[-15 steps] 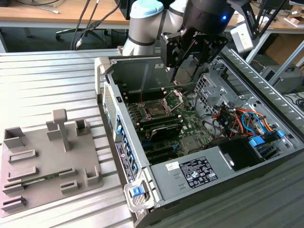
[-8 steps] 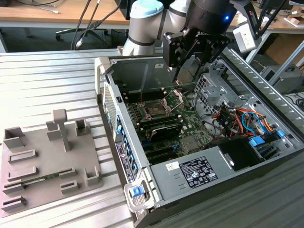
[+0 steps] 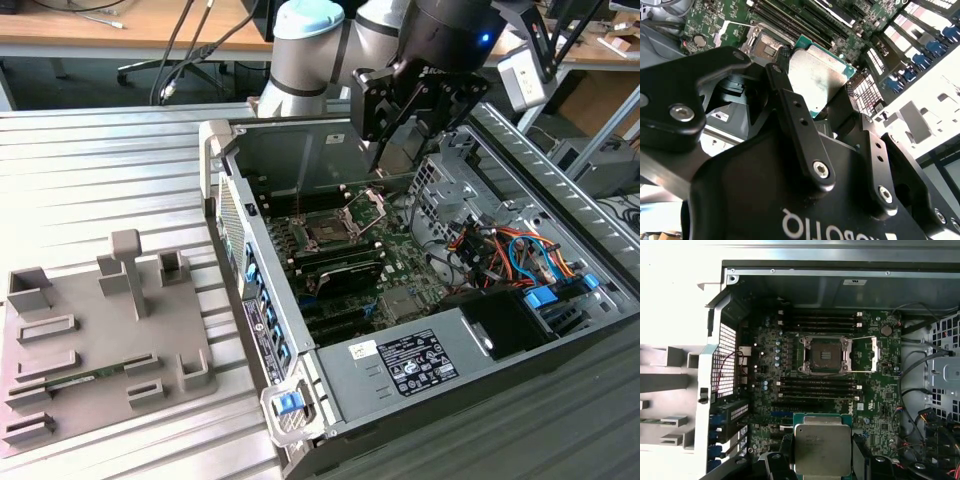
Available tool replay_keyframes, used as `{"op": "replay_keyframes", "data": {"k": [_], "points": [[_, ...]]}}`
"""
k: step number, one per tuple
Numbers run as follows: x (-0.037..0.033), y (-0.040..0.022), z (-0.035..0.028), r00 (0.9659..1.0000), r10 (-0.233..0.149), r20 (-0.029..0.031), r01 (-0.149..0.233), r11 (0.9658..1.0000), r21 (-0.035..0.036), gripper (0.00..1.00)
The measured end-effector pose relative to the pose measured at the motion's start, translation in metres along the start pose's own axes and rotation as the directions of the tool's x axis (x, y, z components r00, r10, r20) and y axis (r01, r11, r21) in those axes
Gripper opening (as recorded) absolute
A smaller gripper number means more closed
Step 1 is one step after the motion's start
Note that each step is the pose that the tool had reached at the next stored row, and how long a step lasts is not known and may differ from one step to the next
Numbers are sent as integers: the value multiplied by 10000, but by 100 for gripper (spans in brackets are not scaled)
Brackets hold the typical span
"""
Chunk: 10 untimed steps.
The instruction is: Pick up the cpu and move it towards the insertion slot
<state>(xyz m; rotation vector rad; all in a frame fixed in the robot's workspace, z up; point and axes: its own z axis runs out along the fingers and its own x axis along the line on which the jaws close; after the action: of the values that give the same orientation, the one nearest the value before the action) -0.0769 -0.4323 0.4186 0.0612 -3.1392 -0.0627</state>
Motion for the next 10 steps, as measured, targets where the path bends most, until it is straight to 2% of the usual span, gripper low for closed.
{"op": "replay_keyframes", "data": {"k": [10], "points": [[-85,-3,0,10000,-1,0,1,10000,0,55]]}}
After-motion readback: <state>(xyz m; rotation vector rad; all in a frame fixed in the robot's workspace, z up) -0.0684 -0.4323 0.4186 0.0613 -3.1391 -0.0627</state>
